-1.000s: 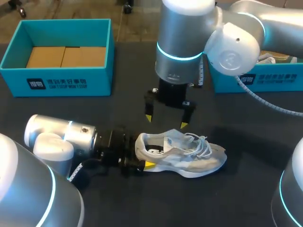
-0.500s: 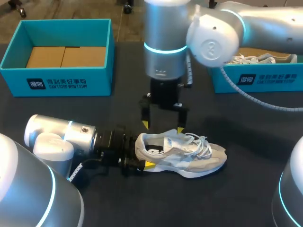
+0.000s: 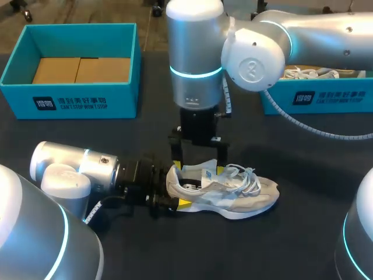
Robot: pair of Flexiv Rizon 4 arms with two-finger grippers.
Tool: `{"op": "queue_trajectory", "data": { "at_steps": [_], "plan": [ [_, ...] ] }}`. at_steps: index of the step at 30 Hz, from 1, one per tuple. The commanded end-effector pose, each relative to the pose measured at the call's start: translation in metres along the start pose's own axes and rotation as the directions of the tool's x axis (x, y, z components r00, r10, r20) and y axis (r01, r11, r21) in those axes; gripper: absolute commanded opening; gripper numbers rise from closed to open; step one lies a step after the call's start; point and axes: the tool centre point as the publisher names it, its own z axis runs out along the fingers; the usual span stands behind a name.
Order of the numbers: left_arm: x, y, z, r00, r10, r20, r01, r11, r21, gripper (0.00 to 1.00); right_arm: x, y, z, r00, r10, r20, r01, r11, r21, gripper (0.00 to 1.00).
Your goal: Take the shoe out of the shoebox, open the shoe tongue, remove and reinsert the insole, then place the shoe into the shoebox
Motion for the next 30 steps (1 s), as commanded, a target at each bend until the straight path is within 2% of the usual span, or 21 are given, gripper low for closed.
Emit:
{"op": "queue_trajectory", "data": {
  "at_steps": [1,8,11,17,23,30],
  "plan": [
    [0.000,-0.001,0.000,1.000,0.000,0.001,0.000,1.000,-0.003,0.00,0.005,-0.014,0.002,0.991,0.132,0.026,-0.129,0.985,-0.115,1.00],
    [0.000,-0.001,0.000,1.000,0.000,0.001,0.000,1.000,-0.003,0.00,-0.002,-0.019,0.007,0.988,0.136,0.070,-0.123,0.978,-0.166,1.00],
    [0.000,-0.001,0.000,1.000,0.000,0.001,0.000,1.000,-0.003,0.00,-0.006,-0.017,0.009,0.985,0.131,0.110,-0.108,0.975,-0.195,1.00],
    [0.000,-0.001,0.000,1.000,0.000,0.001,0.000,1.000,-0.003,0.00,-0.014,-0.011,0.011,0.985,0.130,0.115,-0.101,0.969,-0.227,1.00],
    [0.000,-0.001,0.000,1.000,0.000,0.001,0.000,1.000,-0.003,0.00,-0.022,-0.004,0.017,0.981,0.136,0.137,-0.106,0.973,-0.207,1.00],
    [0.000,-0.001,0.000,1.000,0.000,0.001,0.000,1.000,-0.003,0.00,-0.029,-0.003,0.023,0.974,0.147,0.173,-0.101,0.964,-0.247,1.00]
  ]
}}
